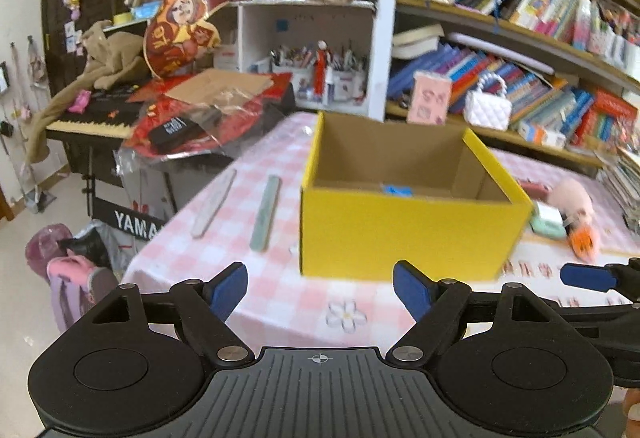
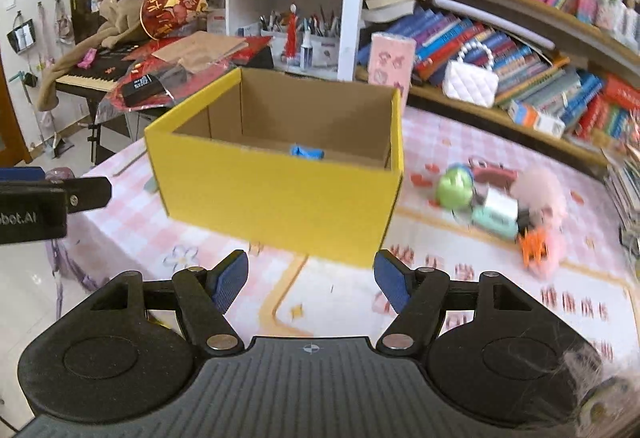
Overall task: Organize objects
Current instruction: 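Withdraw both open tools from the yellow box, then move both tools toward the pink pig plush and green toy, then grasp the green frog toy with the left gripper while the right grasps the small pink plush, then carry the green frog toy and small pink plush over the yellow box, then open both grippers to drop the toys into the yellow box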
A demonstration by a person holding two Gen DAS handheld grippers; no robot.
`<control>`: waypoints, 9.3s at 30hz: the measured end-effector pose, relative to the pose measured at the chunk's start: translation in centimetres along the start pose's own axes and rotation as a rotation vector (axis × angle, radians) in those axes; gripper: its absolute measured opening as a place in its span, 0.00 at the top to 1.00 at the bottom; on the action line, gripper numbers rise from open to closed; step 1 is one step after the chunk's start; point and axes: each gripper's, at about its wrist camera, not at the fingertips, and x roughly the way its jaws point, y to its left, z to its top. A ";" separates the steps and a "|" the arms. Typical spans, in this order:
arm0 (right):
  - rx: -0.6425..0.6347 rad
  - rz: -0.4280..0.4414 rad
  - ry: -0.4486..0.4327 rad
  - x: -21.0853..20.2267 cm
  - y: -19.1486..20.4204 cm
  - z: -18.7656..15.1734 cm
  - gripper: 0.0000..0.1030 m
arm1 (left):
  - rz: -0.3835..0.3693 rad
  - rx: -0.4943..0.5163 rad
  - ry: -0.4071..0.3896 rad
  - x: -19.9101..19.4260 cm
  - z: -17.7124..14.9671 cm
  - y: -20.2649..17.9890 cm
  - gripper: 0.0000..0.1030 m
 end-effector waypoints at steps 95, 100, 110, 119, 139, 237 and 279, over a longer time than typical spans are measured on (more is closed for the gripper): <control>0.221 -0.013 0.096 13.4 -30.6 -1.0 0.24 | -0.059 0.205 0.134 17.9 8.5 -31.6 0.20; 0.242 -0.013 0.084 12.1 -31.2 -1.1 0.25 | -0.011 0.164 0.176 20.7 8.5 -31.9 0.34; 0.281 -0.008 0.052 8.3 -31.8 -0.9 0.25 | 0.034 0.145 0.290 26.7 7.6 -31.8 0.36; 0.315 -0.035 0.060 6.6 -32.3 -1.1 0.25 | 0.022 0.110 0.313 28.1 7.2 -31.4 0.58; 0.259 -0.066 0.089 2.7 -27.4 -2.4 0.25 | -0.196 0.044 0.145 12.9 6.6 -27.2 0.58; 0.029 0.016 -0.112 4.7 -4.4 9.1 0.25 | -0.109 -0.012 -0.067 6.0 8.2 -3.8 0.58; -0.225 0.105 0.037 17.1 -5.0 12.0 0.24 | 0.013 -0.015 0.110 16.0 9.4 -3.8 0.34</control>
